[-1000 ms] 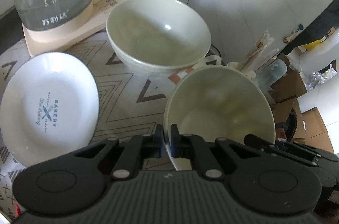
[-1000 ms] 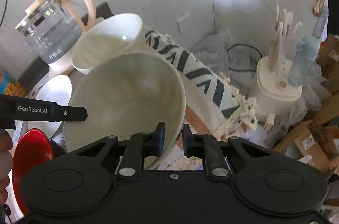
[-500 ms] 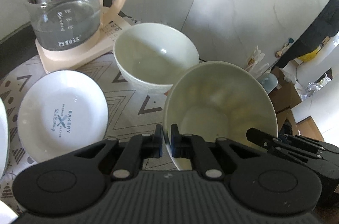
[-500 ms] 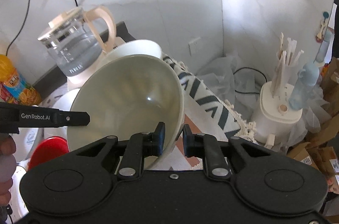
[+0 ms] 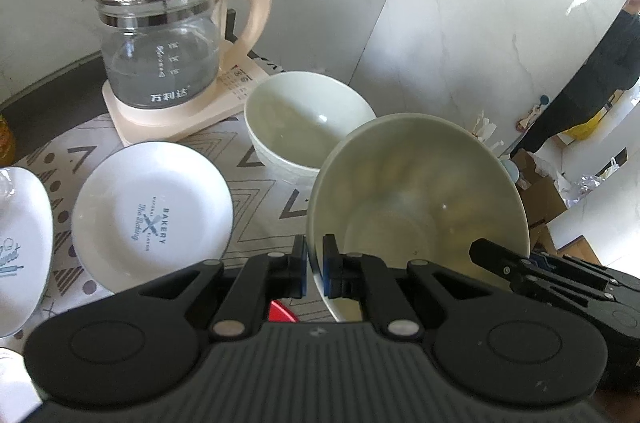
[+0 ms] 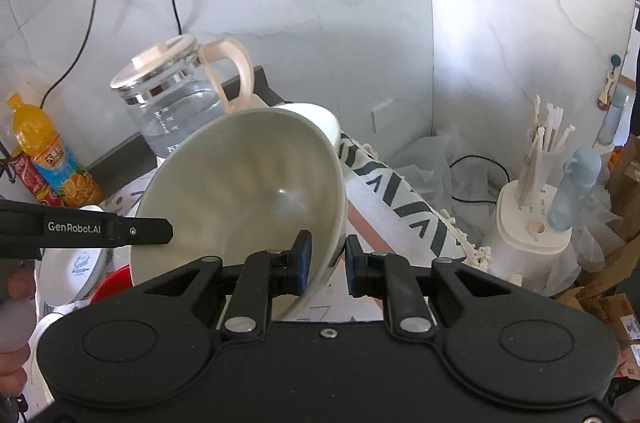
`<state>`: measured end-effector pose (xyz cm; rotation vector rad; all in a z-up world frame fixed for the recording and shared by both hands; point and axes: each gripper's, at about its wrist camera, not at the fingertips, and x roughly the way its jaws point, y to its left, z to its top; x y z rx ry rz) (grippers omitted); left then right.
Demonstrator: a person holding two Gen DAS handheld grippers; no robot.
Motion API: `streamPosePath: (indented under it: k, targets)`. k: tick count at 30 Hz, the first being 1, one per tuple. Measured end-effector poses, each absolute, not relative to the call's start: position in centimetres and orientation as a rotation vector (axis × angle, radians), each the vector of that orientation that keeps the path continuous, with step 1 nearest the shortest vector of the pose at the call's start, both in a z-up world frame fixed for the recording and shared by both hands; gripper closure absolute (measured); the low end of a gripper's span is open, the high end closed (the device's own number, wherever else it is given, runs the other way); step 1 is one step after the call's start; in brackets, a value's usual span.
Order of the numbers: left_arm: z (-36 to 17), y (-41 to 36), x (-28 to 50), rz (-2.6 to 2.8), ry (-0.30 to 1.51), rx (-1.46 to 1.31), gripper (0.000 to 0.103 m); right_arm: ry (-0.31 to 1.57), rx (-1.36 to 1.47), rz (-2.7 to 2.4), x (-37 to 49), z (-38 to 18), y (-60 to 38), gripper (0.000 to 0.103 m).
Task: Organize plates and bowls
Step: 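Lift the large white bowl and lower it into the red-and-black bowl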
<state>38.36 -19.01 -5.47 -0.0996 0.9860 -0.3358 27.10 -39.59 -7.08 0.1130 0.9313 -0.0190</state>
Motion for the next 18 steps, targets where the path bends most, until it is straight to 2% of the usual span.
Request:
streamPosePath:
  k: [18]
  targets:
    - [-3.4, -12.7, 33.3, -0.292, 0.936, -0.160, 0.098, 0.915, 0.087, 0.037, 24.1, -5.3, -33.8, 0.085]
